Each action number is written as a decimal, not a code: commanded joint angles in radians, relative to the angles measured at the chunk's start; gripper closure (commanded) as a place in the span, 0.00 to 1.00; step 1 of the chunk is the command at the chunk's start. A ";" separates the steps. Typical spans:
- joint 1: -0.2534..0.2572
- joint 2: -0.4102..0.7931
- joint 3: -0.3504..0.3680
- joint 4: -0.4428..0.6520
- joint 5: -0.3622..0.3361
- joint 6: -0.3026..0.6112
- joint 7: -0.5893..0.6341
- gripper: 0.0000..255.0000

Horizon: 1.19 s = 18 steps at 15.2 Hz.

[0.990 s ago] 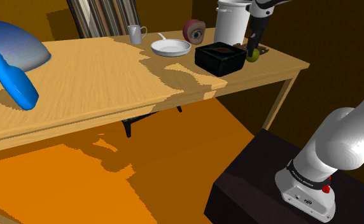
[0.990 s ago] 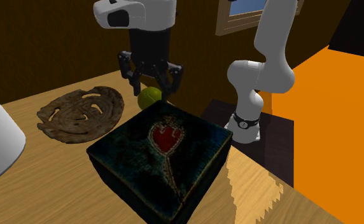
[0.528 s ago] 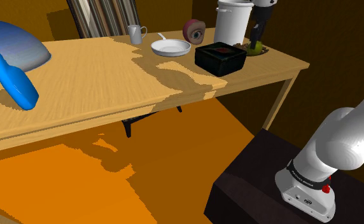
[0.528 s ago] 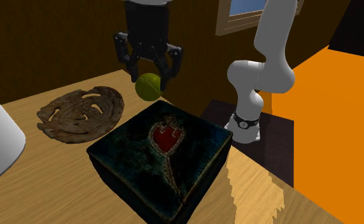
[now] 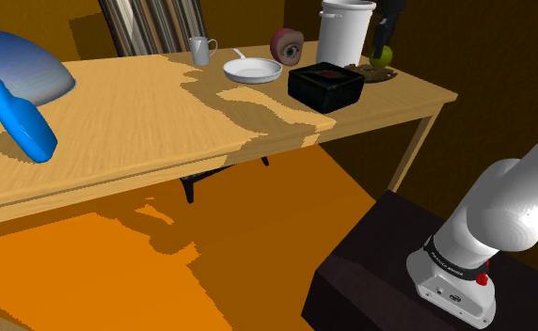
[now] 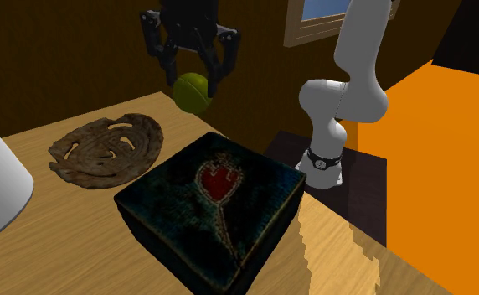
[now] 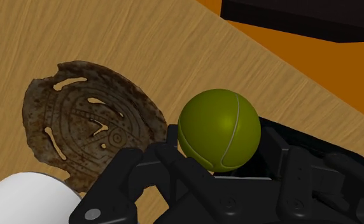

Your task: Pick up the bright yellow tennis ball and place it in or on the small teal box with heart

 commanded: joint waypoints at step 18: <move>0.078 0.229 0.089 0.393 0.069 -0.199 0.134 1.00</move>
